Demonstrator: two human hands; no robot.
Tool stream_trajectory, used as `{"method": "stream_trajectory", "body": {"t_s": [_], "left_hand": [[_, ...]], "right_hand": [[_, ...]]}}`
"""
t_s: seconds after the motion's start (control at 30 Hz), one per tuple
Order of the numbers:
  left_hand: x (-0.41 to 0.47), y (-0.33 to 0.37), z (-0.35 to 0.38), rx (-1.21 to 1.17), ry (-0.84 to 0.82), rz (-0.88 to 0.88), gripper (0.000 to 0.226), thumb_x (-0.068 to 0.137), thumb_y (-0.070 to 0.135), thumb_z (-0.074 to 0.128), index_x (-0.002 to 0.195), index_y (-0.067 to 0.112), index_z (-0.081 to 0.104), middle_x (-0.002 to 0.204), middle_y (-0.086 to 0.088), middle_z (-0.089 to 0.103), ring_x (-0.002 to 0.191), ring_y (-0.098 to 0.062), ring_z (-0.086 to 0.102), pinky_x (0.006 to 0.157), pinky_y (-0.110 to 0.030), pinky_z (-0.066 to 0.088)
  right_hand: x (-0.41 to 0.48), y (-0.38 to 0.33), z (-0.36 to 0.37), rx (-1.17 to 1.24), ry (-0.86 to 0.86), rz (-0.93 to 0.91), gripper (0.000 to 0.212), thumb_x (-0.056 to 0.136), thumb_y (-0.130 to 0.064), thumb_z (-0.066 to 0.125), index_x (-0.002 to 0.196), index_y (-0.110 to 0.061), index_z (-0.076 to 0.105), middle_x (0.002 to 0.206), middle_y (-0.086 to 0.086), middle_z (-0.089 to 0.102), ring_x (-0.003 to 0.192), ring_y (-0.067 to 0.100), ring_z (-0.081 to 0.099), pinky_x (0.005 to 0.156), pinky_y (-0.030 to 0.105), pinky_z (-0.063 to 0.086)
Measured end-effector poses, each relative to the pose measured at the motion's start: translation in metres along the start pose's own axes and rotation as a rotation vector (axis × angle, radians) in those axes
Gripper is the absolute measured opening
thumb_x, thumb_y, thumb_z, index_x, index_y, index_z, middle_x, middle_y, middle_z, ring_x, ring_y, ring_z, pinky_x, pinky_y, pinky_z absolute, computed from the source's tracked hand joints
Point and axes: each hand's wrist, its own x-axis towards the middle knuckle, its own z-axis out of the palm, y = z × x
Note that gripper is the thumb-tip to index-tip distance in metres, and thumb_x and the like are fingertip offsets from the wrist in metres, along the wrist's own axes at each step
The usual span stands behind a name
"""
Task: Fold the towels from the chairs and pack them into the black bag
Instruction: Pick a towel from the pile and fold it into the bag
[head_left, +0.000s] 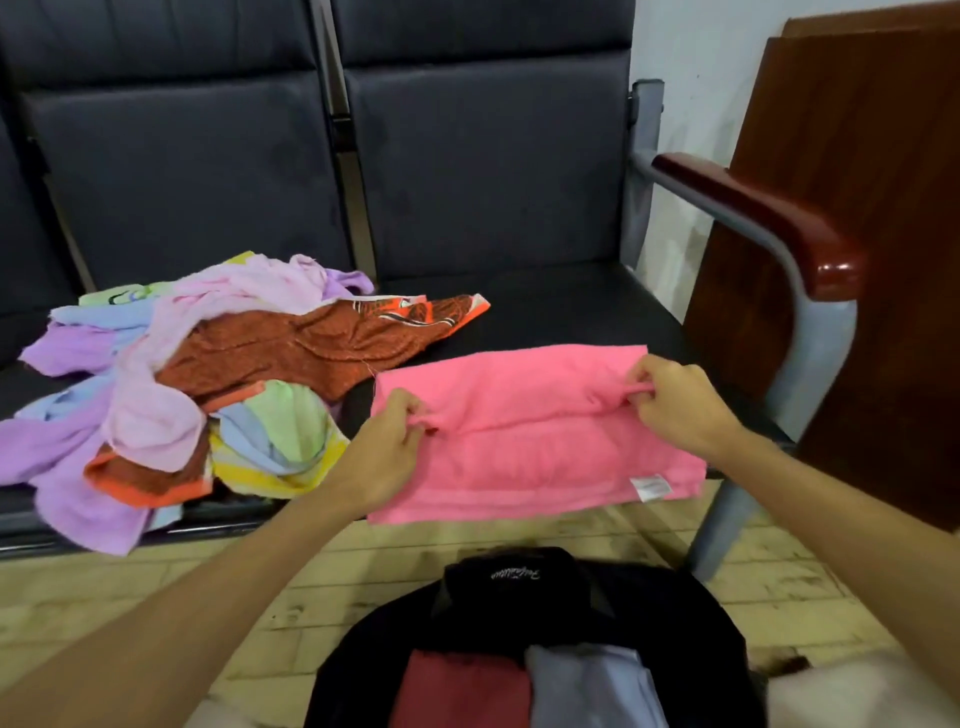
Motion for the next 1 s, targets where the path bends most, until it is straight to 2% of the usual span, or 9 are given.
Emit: {"method": "stream_trajectory", "body": {"t_s": [0.13, 0.37, 0.47, 0.57, 0.63, 0.73, 0.8, 0.93, 1.0], "left_hand": [[-0.001, -0.019, 0.011, 0.118, -0.177, 0.126, 0.044, 0.090, -0.004, 0.047, 0.132, 0.006, 0.040, 0.133, -0.006, 0.046, 0.123, -0.022, 0.047, 0.091, -0.015, 0.028], [0.025, -0.026, 0.017, 0.169, -0.134, 0.127, 0.042, 0.095, 0.002, 0.045, 0.137, 0.004, 0.038, 0.141, -0.010, 0.040, 0.126, -0.024, 0.043, 0.091, -0.015, 0.027], [0.027, -0.022, 0.018, 0.125, -0.009, 0.103, 0.039, 0.090, -0.007, 0.046, 0.128, 0.001, 0.051, 0.134, -0.012, 0.052, 0.123, -0.024, 0.048, 0.092, -0.012, 0.027], [0.024, -0.016, 0.008, 0.009, 0.194, 0.079, 0.036, 0.088, -0.012, 0.046, 0.115, 0.002, 0.064, 0.113, -0.005, 0.064, 0.105, -0.018, 0.056, 0.084, -0.007, 0.030], [0.023, -0.014, 0.000, -0.006, 0.243, 0.074, 0.034, 0.089, -0.009, 0.046, 0.114, 0.004, 0.065, 0.110, -0.005, 0.065, 0.098, -0.014, 0.053, 0.081, -0.012, 0.032], [0.015, -0.013, -0.012, -0.034, 0.251, 0.079, 0.033, 0.089, -0.008, 0.047, 0.113, 0.007, 0.065, 0.107, -0.001, 0.064, 0.096, -0.013, 0.053, 0.078, -0.014, 0.033], [0.007, -0.013, -0.021, -0.062, 0.274, 0.114, 0.034, 0.089, -0.009, 0.047, 0.112, 0.009, 0.065, 0.105, 0.004, 0.063, 0.095, -0.009, 0.055, 0.076, -0.011, 0.036], [-0.011, -0.013, -0.038, -0.116, 0.285, 0.144, 0.031, 0.092, -0.005, 0.048, 0.108, 0.016, 0.064, 0.099, 0.003, 0.065, 0.080, 0.018, 0.053, 0.072, -0.001, 0.037], [-0.021, -0.013, -0.043, -0.072, 0.220, 0.143, 0.031, 0.093, -0.004, 0.048, 0.102, 0.024, 0.061, 0.086, 0.004, 0.064, 0.069, 0.013, 0.053, 0.064, -0.005, 0.038]], "right_hand": [[0.000, 0.002, 0.013, -0.088, -0.065, -0.101, 0.034, 0.086, 0.001, 0.055, 0.117, -0.011, 0.061, 0.113, 0.012, 0.069, 0.104, 0.033, 0.063, 0.090, 0.042, 0.051], [0.024, 0.005, 0.032, 0.022, 0.007, -0.101, 0.030, 0.092, 0.000, 0.051, 0.119, -0.010, 0.061, 0.117, 0.012, 0.067, 0.105, 0.027, 0.064, 0.093, 0.041, 0.052], [0.027, 0.001, 0.033, 0.087, 0.139, -0.088, 0.022, 0.094, -0.001, 0.052, 0.110, -0.006, 0.066, 0.105, 0.011, 0.070, 0.095, 0.024, 0.066, 0.085, 0.031, 0.052], [0.025, -0.003, 0.023, 0.186, 0.282, -0.064, 0.019, 0.095, -0.001, 0.050, 0.104, -0.005, 0.067, 0.093, 0.007, 0.067, 0.075, 0.011, 0.060, 0.069, 0.018, 0.047], [0.022, -0.002, 0.013, 0.230, 0.342, -0.046, 0.019, 0.097, -0.004, 0.049, 0.105, -0.006, 0.066, 0.091, 0.004, 0.065, 0.068, 0.002, 0.054, 0.059, 0.009, 0.041], [0.012, 0.000, 0.000, 0.262, 0.419, -0.070, 0.020, 0.096, -0.005, 0.051, 0.104, -0.006, 0.068, 0.091, 0.004, 0.067, 0.069, 0.006, 0.055, 0.058, 0.000, 0.037], [0.003, 0.002, -0.010, 0.268, 0.462, -0.118, 0.021, 0.094, -0.004, 0.053, 0.105, -0.006, 0.071, 0.094, 0.005, 0.070, 0.074, 0.011, 0.057, 0.062, -0.001, 0.037], [-0.016, 0.008, -0.025, 0.232, 0.486, -0.232, 0.020, 0.092, -0.004, 0.059, 0.107, -0.007, 0.071, 0.097, 0.005, 0.072, 0.080, 0.011, 0.060, 0.070, 0.006, 0.044], [-0.025, 0.014, -0.031, 0.198, 0.433, -0.266, 0.022, 0.091, -0.004, 0.060, 0.110, -0.008, 0.071, 0.100, 0.003, 0.072, 0.087, 0.011, 0.062, 0.078, 0.016, 0.048]]}}
